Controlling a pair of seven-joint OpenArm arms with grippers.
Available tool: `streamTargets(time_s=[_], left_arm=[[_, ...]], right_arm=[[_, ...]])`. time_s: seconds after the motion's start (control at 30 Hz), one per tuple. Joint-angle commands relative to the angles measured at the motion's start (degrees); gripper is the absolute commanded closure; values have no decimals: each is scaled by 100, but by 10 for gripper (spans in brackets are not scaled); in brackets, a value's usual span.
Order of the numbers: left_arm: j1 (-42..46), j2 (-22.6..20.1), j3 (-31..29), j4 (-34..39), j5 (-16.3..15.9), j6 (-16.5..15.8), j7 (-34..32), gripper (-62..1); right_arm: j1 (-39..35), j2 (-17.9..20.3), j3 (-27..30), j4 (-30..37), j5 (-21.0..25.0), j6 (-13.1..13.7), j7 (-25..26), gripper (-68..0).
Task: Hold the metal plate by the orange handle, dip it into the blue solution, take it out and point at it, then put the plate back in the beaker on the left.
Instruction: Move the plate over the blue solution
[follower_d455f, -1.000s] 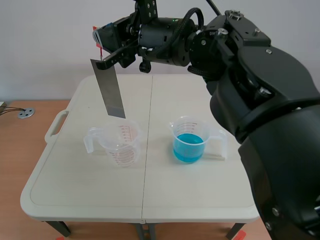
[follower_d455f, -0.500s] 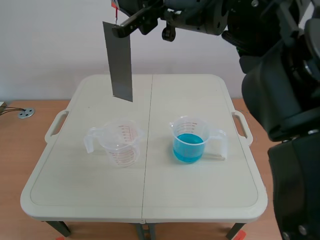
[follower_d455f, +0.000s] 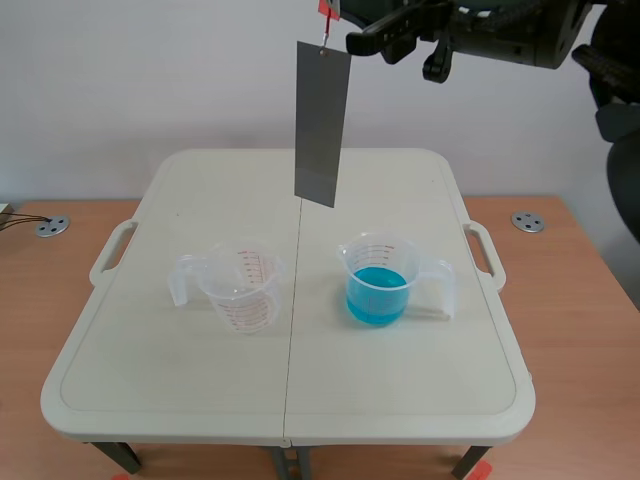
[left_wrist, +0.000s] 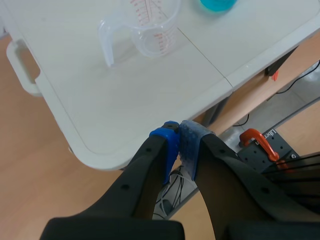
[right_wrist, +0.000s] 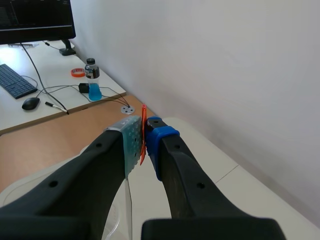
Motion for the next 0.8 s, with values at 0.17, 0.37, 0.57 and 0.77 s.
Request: streamTargets(time_s=[0.17,0.37,0.57,0.77], left_arm=[[-520,24,81,98,-52,-15,-96,-16],[-1176,-9,315,96,74,-15,-55,-16],[-2096,-4,817,70,562,-15,61,-16],[-3064,-2,1513,-61,745,-15,507,-16]], right_arm=[[94,356,396,107,658,44,-269,-13],[-131,457,728,105,831,44,-452,-13],[-284,461,929,105,975,44,-483,-13],[-284,459,925,105,977,44,-507,-13]])
